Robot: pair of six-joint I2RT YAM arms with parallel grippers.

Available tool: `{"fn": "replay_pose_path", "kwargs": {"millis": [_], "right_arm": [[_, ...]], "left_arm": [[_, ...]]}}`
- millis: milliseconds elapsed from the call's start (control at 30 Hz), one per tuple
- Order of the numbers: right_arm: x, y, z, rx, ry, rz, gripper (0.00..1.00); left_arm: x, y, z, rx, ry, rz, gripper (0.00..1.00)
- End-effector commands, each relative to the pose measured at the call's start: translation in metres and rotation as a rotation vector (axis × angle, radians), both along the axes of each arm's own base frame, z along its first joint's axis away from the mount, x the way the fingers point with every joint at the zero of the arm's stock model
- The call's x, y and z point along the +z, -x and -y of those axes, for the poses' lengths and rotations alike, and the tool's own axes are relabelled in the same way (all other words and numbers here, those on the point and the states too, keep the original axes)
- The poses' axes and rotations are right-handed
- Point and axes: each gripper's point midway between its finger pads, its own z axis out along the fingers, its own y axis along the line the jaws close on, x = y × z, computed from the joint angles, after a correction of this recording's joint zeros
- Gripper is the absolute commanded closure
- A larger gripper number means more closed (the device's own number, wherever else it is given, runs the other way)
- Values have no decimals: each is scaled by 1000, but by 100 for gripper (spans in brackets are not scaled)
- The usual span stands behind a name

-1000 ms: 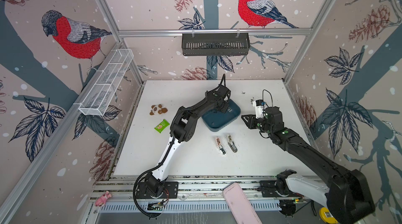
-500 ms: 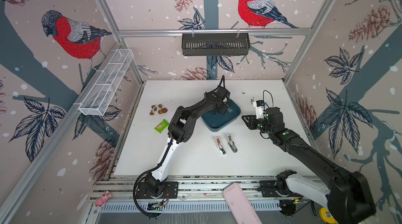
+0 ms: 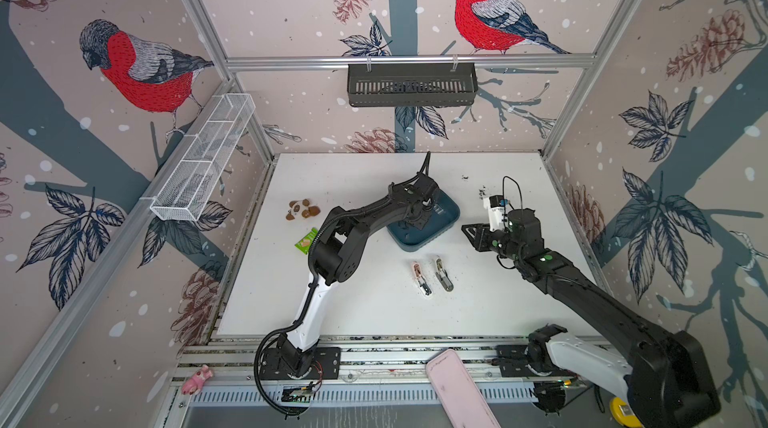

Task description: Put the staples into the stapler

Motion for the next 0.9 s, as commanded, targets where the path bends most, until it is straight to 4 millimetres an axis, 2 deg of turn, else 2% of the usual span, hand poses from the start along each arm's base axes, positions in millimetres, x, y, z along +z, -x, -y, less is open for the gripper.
{"fn": "replay_pose_path", "kwargs": {"millis": [0,133,200,533,867], "right_arm": [[4,-1,-2,-5,-14,20,70],[2,0,-3,-10,6,18,70],[2,1,-5,-7,2,20,70],[9,7,-14,24,-40,30,71],[8,10,-14,26,-47,29,71]], "left_arm": [[10,-5,-19,54,-104,69,100],[22,-2,-28,72,-267,156,100],[26,1,-27,71,-270,171,100],[52,18,-8,65,-29,112,100],[68,13,-9,95,133,65,100]]}}
